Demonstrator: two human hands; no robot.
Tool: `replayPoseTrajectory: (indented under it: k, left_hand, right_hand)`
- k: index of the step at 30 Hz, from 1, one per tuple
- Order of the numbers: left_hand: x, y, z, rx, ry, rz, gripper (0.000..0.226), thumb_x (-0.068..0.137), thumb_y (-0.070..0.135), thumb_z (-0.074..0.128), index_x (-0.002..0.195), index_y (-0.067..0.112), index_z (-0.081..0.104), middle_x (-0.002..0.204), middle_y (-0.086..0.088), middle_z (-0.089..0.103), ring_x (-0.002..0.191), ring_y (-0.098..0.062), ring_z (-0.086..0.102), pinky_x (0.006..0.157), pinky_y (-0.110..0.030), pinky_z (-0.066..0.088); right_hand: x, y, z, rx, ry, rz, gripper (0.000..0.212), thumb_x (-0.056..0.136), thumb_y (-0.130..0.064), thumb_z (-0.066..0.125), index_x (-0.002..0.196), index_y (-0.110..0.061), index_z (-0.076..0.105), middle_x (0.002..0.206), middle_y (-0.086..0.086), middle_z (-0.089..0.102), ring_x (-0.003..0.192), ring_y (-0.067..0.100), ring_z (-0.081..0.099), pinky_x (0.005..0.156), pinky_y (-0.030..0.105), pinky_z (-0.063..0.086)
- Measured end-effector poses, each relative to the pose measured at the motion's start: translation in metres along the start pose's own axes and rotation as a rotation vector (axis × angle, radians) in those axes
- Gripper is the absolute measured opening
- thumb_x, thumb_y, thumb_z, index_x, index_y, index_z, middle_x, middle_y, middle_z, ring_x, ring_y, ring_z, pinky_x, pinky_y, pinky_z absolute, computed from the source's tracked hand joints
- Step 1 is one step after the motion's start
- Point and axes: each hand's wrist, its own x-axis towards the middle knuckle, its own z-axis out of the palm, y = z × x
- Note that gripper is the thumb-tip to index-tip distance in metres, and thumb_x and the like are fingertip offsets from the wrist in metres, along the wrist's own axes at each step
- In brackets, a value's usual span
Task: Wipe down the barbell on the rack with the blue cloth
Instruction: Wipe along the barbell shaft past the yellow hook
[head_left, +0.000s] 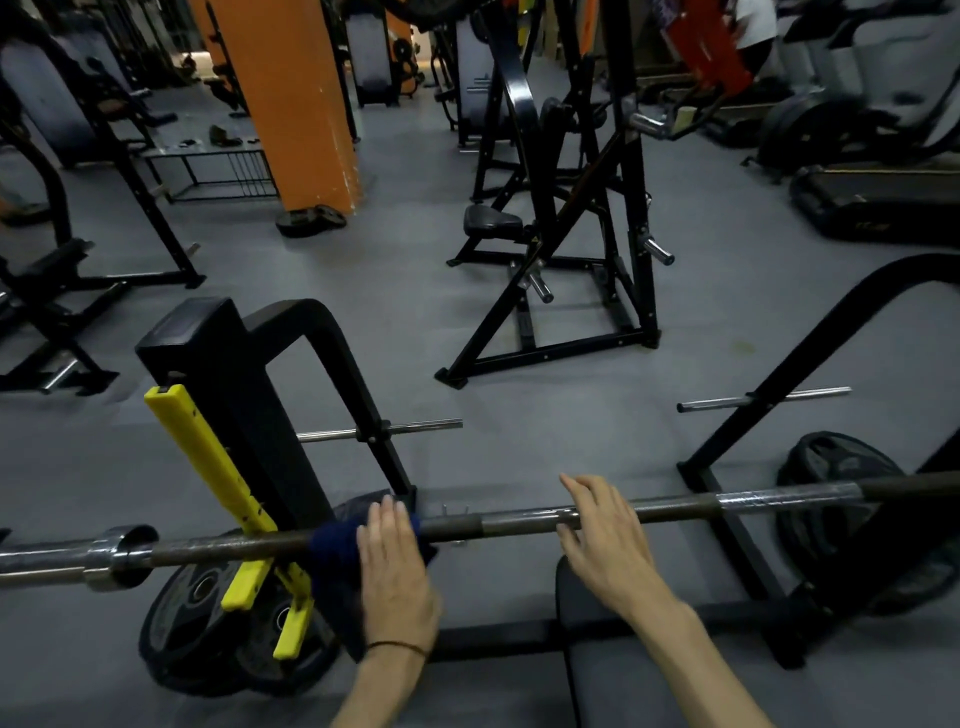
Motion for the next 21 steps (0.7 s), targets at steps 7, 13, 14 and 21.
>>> replayPoseTrajectory:
  k: [7, 13, 14, 21]
  left_hand:
    - [-0.007, 0.067, 0.0, -0.145, -0.111, 0.537, 0.09, 0.071, 0.015, 0.041, 0.158, 0.012, 0.023, 0.165, -0.011, 0.024, 0.153, -0.026, 0.02, 0.126, -0.037, 0.008]
    - [-0.031, -0.084, -0.034, -0.146, 0.112, 0.175, 0.053, 0.081, 0.016, 0.044, 0.13, 0.008, 0.065, 0.149, -0.008, 0.05, 0.137, -0.034, 0.048, 0.122, -0.043, 0.023]
    - [-0.028, -0.1, -0.04, -0.12, 0.11, 0.12, 0.055, 0.085, 0.021, 0.043, 0.134, 0.006, 0.061, 0.151, -0.01, 0.049, 0.14, -0.034, 0.045, 0.122, -0.042, 0.023]
    - [0.024, -0.118, -0.037, 0.096, -0.064, 0.146, 0.07, 0.105, 0.053, 0.019, 0.155, 0.007, 0.037, 0.162, -0.011, 0.034, 0.151, -0.027, 0.027, 0.125, -0.038, 0.01]
  right_hand:
    - [0.006, -0.054, 0.007, 0.212, 0.076, -0.016, 0.048, 0.103, -0.039, 0.045, 0.145, -0.016, 0.051, 0.146, -0.002, 0.047, 0.135, 0.014, 0.044, 0.114, 0.032, 0.038]
    - [0.021, -0.126, 0.043, 0.155, -0.047, -0.177, 0.06, 0.104, -0.048, 0.029, 0.155, -0.018, 0.037, 0.165, 0.003, 0.026, 0.153, 0.019, 0.021, 0.126, 0.033, 0.008]
    - [0.02, -0.137, 0.054, 0.098, -0.074, -0.196, 0.062, 0.104, -0.05, 0.026, 0.156, -0.017, 0.037, 0.166, 0.005, 0.026, 0.154, 0.02, 0.019, 0.126, 0.036, 0.005]
    - [0.01, -0.149, 0.106, -0.256, -0.166, -0.296, 0.071, 0.097, -0.059, 0.038, 0.157, -0.02, 0.036, 0.155, 0.011, 0.046, 0.144, 0.033, 0.042, 0.119, 0.056, 0.016]
